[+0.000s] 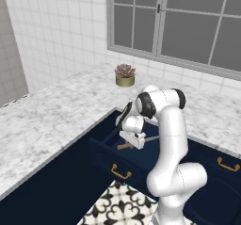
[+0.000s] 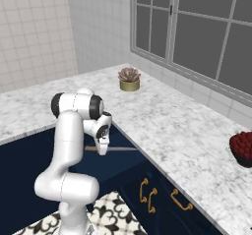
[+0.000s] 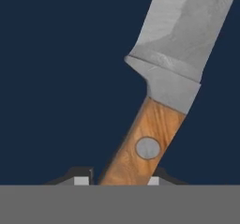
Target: Pick up the knife from the drawer and place it on the cutting board. Then place the meat from the plate to the cutting board.
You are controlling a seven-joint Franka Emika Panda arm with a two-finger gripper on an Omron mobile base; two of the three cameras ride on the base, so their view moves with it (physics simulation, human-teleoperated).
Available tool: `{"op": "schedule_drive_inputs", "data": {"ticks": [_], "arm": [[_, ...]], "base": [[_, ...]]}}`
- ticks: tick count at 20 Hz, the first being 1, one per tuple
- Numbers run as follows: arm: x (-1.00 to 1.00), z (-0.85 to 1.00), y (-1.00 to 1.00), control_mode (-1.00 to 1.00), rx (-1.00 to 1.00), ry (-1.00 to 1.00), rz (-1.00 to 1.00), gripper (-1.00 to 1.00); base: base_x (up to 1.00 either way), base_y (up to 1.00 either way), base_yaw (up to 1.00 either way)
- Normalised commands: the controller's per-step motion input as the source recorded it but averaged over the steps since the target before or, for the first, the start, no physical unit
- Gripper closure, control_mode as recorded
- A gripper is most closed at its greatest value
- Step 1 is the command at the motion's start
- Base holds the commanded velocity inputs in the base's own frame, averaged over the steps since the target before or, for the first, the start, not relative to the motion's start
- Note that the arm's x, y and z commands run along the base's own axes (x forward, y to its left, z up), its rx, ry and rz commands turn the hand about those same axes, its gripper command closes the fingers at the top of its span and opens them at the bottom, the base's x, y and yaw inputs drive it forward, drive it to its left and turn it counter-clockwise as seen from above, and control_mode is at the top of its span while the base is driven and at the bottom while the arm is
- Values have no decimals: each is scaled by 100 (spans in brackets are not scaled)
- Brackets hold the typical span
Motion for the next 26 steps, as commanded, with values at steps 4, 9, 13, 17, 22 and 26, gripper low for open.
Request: {"op": "schedule_drive_inputs", "data": {"ticks": [4,9,13,17,22,26], "arm": [[-42,-7,58,-100,0,0,-11,100],[-41,47,25,-100,7,0,-8,100],[-13,100,0,-100,5,1,0,100],[-6,100,0,-100,-2,6,0,100],[-3,100,17,-100,0,13,6,100],[0,100,55,-100,0,20,20,100]], "base": [[0,0,0],[0,0,0],[0,0,0],[0,0,0],[0,0,0],[0,0,0]]}}
